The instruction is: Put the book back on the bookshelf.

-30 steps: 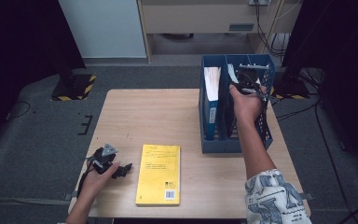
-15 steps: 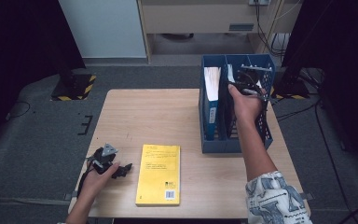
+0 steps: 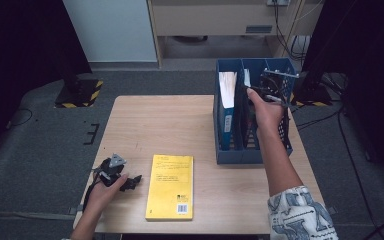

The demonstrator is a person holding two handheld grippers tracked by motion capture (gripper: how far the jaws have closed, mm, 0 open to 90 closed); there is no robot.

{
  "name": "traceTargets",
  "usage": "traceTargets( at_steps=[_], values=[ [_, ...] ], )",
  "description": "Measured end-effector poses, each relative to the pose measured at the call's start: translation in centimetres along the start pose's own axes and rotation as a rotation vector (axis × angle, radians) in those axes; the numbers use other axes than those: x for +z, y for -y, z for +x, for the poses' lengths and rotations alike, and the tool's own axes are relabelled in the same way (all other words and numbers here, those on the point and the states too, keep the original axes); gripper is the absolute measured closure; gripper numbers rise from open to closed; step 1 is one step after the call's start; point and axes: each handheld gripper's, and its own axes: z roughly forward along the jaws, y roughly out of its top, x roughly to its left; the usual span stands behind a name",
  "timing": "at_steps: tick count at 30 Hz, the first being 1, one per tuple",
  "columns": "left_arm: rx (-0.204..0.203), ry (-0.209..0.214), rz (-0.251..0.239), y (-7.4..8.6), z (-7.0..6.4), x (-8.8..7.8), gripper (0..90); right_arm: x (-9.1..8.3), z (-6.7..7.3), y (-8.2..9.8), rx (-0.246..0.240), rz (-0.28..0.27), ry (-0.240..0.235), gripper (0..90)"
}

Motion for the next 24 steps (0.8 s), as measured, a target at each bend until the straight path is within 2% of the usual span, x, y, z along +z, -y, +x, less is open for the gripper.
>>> traceTargets(
  at_steps=[7,9,12,13,14,15,19,21,23,24],
  values=[
    [0.0,0.0,0.0,0.0,0.0,0.0,0.0,-0.1,0.0,0.2,-0.031,-0.005,-0.015,42.3],
    [0.0,0.0,0.0,0.0,0.0,0.0,0.0,-0.4,0.2,0.2,-0.072,0.0,0.002,33.1],
    [0.0,-0.001,0.0,0.0,0.0,0.0,0.0,-0.8,0.2,0.3,-0.08,-0.002,0.003,28.8],
    [0.0,0.0,0.0,0.0,0.0,0.0,0.0,-1.2,0.2,0.4,-0.109,0.017,-0.006,24.8],
    [0.0,0.0,0.0,0.0,0.0,0.0,0.0,-1.2,0.2,0.4,-0.109,0.017,-0.006,24.8],
    [0.0,-0.001,0.0,0.0,0.0,0.0,0.0,-1.5,0.4,0.5,-0.118,0.024,-0.026,21.9],
    [-0.001,-0.001,-0.001,0.0,0.0,0.0,0.0,-1.9,0.6,0.6,-0.146,0.019,-0.024,19.4],
    [0.0,0.0,-0.001,0.0,0.0,0.0,0.0,-2.3,0.8,0.8,-0.147,0.021,-0.049,16.0],
    [0.0,0.0,-0.001,0.0,0.0,0.0,0.0,-2.5,0.9,0.9,-0.155,0.018,-0.045,15.3],
    [-0.001,-0.001,-0.002,0.0,0.0,0.0,0.0,-2.7,1.1,0.9,-0.174,0.014,-0.033,13.4]
  ],
)
